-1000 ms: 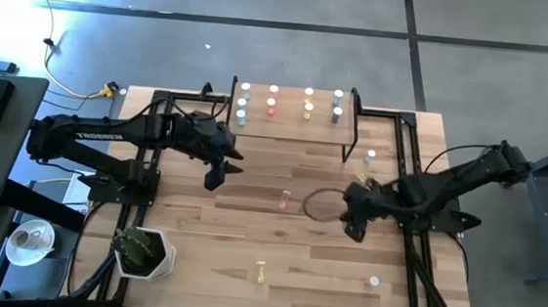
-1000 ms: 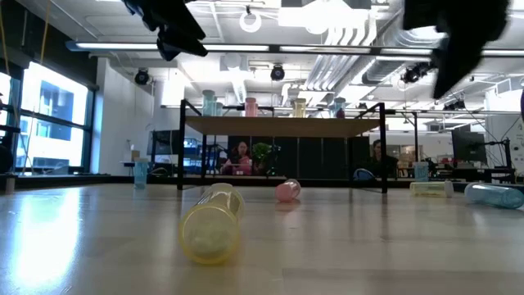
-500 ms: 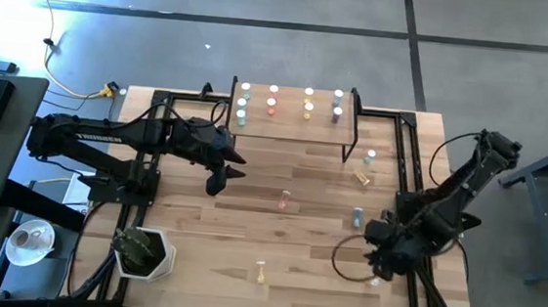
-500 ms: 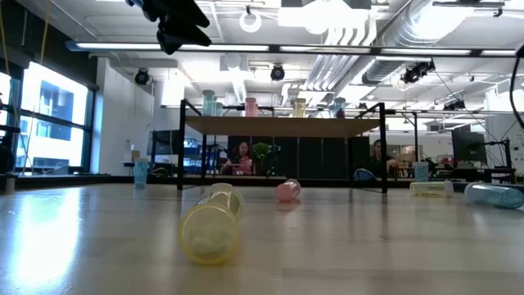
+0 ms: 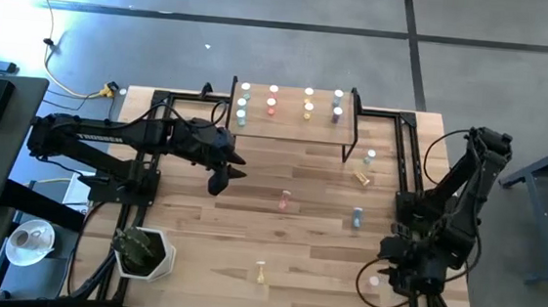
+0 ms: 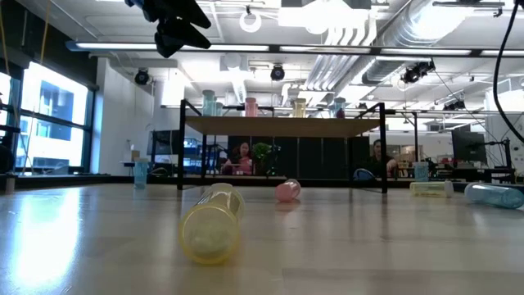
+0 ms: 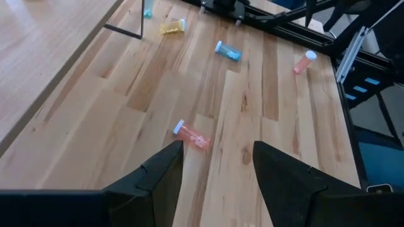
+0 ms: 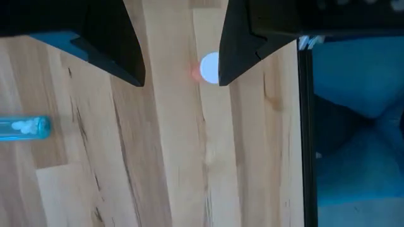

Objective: Pick and place medicine bottles onto shelf by color
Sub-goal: Put the pink pill bottle on the shelf

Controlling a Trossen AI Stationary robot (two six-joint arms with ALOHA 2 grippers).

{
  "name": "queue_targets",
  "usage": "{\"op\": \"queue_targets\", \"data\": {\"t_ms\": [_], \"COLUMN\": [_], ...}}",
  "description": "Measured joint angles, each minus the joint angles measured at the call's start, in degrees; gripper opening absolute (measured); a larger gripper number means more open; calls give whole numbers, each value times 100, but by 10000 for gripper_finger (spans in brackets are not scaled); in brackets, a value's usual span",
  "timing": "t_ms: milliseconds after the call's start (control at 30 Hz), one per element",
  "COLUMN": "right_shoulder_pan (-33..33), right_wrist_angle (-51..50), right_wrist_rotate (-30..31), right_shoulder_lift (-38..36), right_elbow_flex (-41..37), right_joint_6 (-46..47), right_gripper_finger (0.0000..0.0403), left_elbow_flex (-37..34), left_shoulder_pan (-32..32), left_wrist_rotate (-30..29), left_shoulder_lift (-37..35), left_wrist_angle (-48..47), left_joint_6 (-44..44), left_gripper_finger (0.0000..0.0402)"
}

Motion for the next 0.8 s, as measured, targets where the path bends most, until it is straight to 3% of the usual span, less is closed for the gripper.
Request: {"op": "queue_targets", "data": {"t_ms": [467,800], "right_shoulder_pan": [482,544], "right_wrist_angle": [414,827], "right_wrist_rotate": [119,83], "right_shoulder_lift": [1143,1422], "right_elbow_flex": [2,4], "right_joint_6": [165,217], "right_gripper_finger": [193,193], "left_elbow_flex": [0,0], "left_shoulder_pan": [2,2], "left_wrist_rotate": [2,2], "left_shoulder_lift": [0,0], "left_wrist_angle": [0,0], "left_joint_6": [-206,-214], "left_gripper_finger": [180,180]}}
